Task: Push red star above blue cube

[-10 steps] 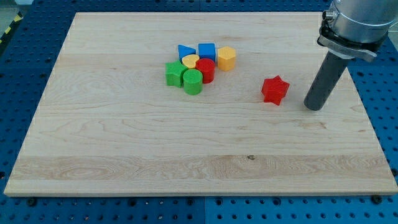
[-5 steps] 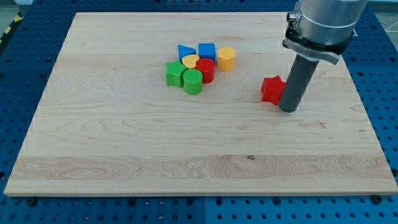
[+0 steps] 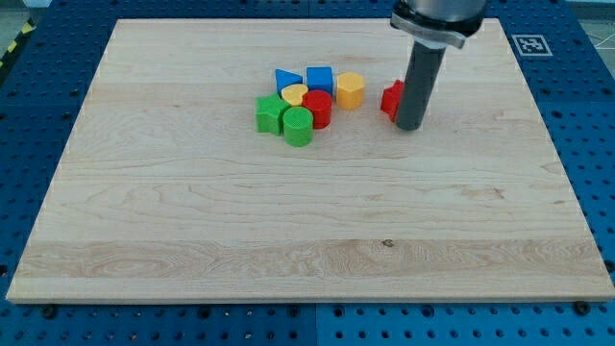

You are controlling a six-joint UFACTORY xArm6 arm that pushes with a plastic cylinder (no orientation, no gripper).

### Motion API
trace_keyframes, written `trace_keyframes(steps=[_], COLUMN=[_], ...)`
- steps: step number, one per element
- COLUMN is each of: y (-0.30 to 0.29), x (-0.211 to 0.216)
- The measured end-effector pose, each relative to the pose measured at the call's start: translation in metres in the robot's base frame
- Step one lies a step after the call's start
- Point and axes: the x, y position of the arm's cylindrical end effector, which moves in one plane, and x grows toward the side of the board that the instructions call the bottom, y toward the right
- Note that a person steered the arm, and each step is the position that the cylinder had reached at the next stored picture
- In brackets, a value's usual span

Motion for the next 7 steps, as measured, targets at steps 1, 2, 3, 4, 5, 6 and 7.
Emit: trace_keyframes(steps=[1, 2, 3, 4, 5, 6, 7], y=[-0.006, -0.014, -0.018, -0.004, 0.038, 0.039, 0.011], x=[-0.026, -0.058, -0.089, -0.114, -0.129, -0.156, -0.157])
